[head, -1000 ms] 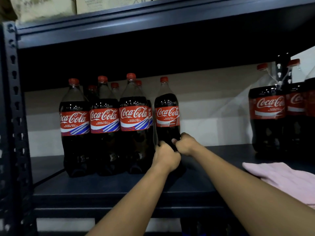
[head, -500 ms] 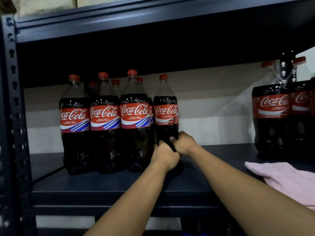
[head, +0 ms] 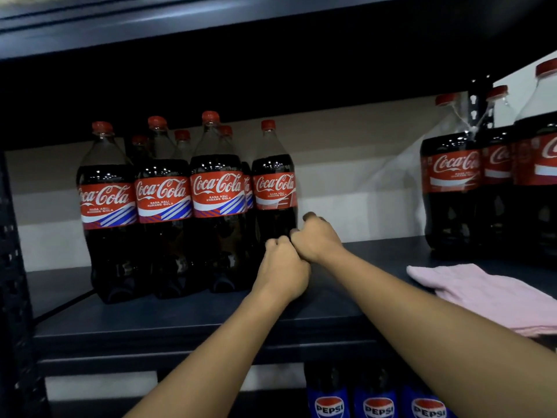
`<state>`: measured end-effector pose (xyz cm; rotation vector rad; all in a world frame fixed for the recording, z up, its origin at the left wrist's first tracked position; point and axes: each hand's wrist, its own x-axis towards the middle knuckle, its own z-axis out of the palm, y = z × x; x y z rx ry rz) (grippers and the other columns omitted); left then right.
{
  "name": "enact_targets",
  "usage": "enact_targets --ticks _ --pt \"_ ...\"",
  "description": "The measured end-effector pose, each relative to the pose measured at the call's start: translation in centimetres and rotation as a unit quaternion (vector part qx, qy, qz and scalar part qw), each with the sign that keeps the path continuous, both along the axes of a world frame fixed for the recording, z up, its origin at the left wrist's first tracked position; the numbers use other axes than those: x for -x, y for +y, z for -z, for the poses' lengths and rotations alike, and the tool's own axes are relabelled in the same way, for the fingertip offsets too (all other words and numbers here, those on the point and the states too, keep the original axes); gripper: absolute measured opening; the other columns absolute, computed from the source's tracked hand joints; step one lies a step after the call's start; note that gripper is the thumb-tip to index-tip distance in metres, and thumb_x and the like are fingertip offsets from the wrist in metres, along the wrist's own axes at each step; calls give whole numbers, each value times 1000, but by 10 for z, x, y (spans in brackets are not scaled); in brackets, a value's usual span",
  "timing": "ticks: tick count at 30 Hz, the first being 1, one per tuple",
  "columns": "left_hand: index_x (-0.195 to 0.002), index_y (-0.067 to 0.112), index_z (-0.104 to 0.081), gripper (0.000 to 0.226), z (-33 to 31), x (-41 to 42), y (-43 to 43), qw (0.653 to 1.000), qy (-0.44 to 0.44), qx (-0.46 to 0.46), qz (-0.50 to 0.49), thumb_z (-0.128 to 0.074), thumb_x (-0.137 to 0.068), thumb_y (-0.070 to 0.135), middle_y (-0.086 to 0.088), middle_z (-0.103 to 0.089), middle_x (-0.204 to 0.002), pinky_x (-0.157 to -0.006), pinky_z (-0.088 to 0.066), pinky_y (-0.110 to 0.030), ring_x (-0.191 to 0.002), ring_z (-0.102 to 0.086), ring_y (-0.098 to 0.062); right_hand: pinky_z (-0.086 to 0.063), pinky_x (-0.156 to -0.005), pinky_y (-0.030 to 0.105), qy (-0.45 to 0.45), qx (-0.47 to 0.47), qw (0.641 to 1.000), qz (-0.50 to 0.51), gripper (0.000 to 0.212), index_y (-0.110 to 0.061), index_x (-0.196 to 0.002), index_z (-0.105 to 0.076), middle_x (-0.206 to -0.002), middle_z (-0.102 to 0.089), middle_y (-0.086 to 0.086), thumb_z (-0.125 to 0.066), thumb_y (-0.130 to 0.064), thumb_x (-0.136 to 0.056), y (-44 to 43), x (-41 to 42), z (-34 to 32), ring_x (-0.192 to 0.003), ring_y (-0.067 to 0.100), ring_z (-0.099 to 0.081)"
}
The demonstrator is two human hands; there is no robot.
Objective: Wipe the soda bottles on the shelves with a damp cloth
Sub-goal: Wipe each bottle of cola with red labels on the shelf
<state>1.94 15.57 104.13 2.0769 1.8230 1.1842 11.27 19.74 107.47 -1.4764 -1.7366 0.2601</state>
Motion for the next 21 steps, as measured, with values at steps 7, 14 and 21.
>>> enact_targets --ticks 7,14,21 --pt "-125 14 -60 27 -31 -50 -5 989 -89 -79 91 -64 -101 23 0 -66 -117 -66 -44 -25 -94 -62 -14 -49 -99 38 -34 -82 996 19 41 -17 -135 -60 -139 -61 7 -58 -29 -97 -47 -84 -36 -123 28 -59" --pt "-121 20 -56 23 -51 -140 28 981 -117 -41 147 -64 -101 27 15 -57 -95 -52 -39 -6 -75 -53 1 -37 -114 47 51 -48 984 163 61 -7 -148 -37 -154 -29 17 -57 -36 -98 -46 -189 -19 -139 39 -38" --pt "-155 7 -40 58 -48 -211 62 979 -60 53 190 -57 -105 31 -11 -57 -146 -92 -40 -25 -124 -56 -26 -35 -116 45 127 33 974 183 72 -1 -156 -18 -160 -21 23 -53 -33 -102 -28 -242 -5 -144 43 -32"
